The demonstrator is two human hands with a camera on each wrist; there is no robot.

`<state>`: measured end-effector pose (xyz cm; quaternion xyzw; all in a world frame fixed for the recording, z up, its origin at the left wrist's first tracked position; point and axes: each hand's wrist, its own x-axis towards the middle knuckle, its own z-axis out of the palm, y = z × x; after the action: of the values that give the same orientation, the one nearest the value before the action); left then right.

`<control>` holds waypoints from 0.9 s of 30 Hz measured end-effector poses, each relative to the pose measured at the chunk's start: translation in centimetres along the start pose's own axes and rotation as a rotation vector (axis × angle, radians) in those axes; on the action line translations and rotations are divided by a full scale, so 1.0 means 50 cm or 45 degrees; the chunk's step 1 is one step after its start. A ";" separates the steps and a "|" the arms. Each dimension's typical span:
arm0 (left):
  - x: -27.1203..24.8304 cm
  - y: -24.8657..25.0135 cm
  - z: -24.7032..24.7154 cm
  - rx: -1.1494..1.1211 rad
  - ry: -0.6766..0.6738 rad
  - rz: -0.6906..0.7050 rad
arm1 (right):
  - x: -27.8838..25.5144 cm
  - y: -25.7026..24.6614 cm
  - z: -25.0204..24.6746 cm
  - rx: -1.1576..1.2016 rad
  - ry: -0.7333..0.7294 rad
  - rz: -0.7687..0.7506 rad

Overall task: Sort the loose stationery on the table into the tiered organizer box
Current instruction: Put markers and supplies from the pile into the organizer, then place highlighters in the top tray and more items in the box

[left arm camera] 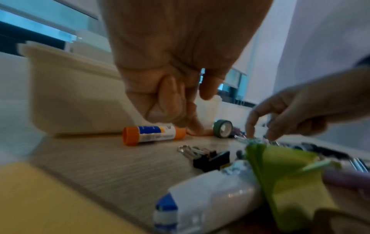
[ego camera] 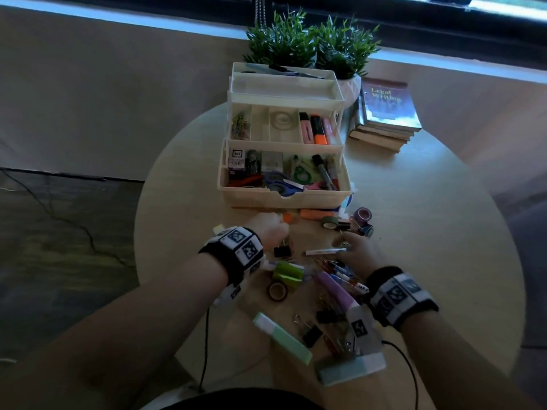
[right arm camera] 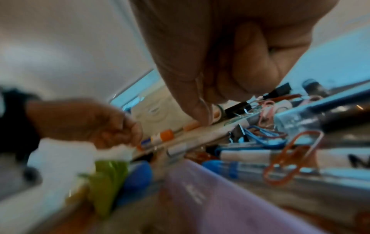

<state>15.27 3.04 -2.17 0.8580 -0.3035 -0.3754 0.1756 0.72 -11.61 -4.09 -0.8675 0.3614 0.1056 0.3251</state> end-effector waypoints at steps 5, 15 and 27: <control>0.005 0.007 0.023 0.524 -0.180 0.006 | 0.026 -0.027 0.008 -0.534 -0.083 -0.083; -0.007 -0.041 -0.040 0.425 -0.054 0.059 | 0.003 -0.070 0.044 -0.611 -0.224 -0.359; 0.047 0.027 0.043 0.483 -0.107 0.025 | 0.021 -0.110 0.060 -0.731 -0.364 -0.240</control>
<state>14.39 0.33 -4.14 0.8562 -0.3841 -0.3454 0.0016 5.46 -7.39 -4.15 -0.9297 0.1860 0.2932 0.1230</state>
